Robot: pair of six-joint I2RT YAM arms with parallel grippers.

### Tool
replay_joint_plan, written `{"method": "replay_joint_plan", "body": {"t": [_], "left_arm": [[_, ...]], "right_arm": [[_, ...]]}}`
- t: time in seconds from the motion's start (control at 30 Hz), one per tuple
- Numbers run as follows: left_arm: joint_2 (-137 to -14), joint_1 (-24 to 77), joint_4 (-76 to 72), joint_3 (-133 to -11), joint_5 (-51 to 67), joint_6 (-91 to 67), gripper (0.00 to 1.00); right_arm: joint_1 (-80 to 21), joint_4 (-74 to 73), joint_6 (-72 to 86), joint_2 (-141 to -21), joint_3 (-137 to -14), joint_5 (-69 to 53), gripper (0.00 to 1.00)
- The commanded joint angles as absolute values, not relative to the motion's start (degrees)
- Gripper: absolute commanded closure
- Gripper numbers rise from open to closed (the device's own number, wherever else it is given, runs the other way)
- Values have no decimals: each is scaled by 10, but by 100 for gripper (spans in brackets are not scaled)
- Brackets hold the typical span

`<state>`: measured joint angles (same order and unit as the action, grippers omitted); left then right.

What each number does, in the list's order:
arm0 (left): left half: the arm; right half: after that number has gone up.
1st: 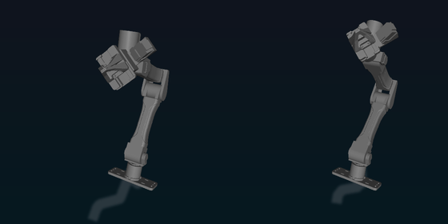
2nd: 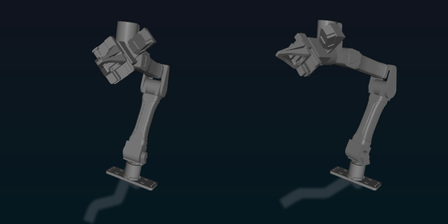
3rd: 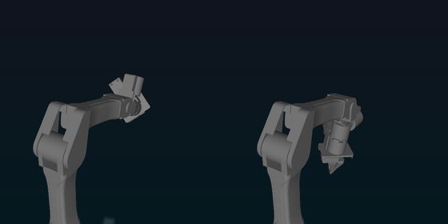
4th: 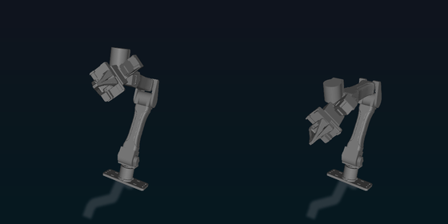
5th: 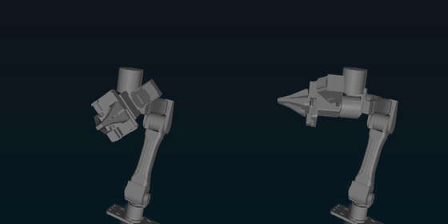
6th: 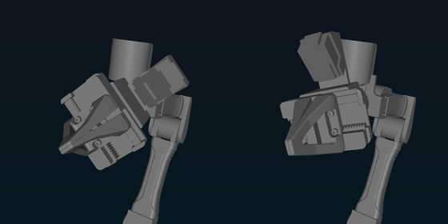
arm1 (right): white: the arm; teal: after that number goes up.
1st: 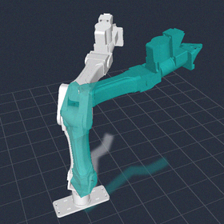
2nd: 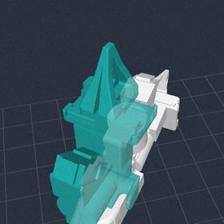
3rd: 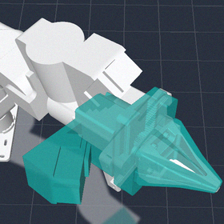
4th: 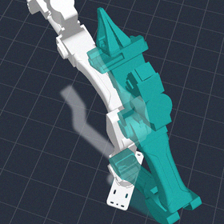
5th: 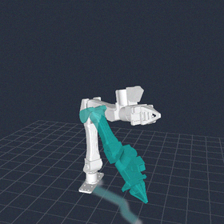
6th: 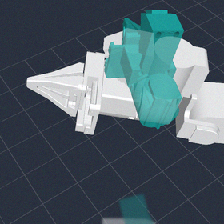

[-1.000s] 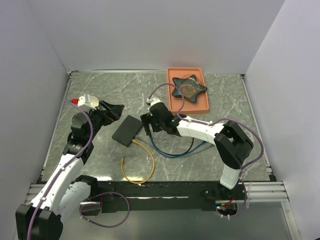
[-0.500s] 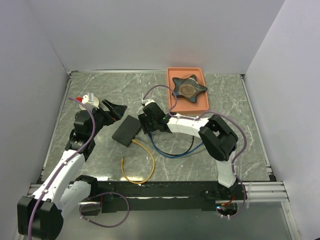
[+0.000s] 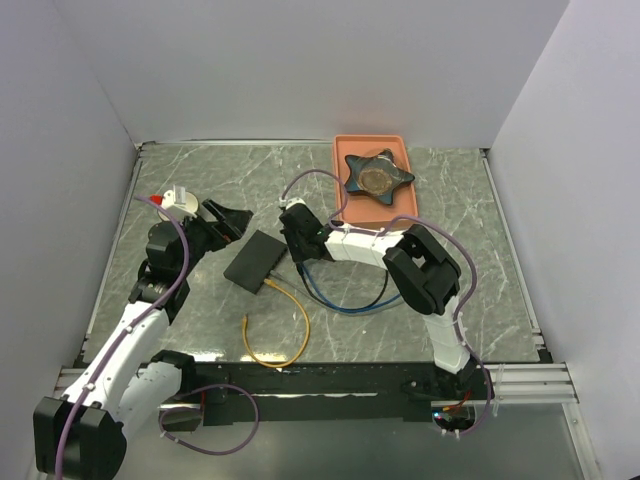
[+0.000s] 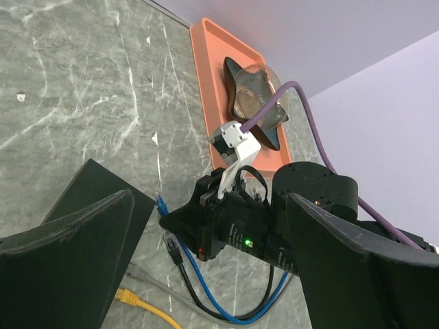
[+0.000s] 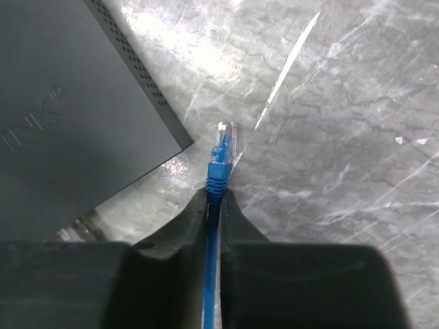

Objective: Insert the plug into the switch port

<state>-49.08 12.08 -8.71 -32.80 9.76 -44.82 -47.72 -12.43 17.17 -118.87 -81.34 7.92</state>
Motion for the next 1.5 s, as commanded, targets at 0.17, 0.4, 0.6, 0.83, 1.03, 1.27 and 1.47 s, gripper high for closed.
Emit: {"method": "replay_joint_plan", "body": {"t": [0.17, 0.4, 0.6, 0.83, 1.03, 1.27, 1.47], "left_arm": [[-483, 119, -91, -352, 88, -443, 1], [-483, 119, -89, -352, 81, -440, 1], [-491, 119, -90, -353, 82, -439, 1], [-496, 118, -96, -352, 85, -441, 1], [-504, 119, -112, -348, 98, -450, 1], [-511, 119, -110, -352, 112, -445, 1], [-520, 118, -125, -339, 132, -411, 4]], "right_arm": [[-474, -108, 173, -1126, -786, 96, 100], [-461, -86, 161, -942, -703, 125, 100], [-458, -33, 142, -702, -595, 191, 100], [-455, 103, 112, -415, -420, 228, 91], [-454, 76, 91, -420, -450, 190, 89], [-463, -47, 25, -755, -613, -47, 100], [-487, -2, 56, -930, -655, -155, 100]]}}
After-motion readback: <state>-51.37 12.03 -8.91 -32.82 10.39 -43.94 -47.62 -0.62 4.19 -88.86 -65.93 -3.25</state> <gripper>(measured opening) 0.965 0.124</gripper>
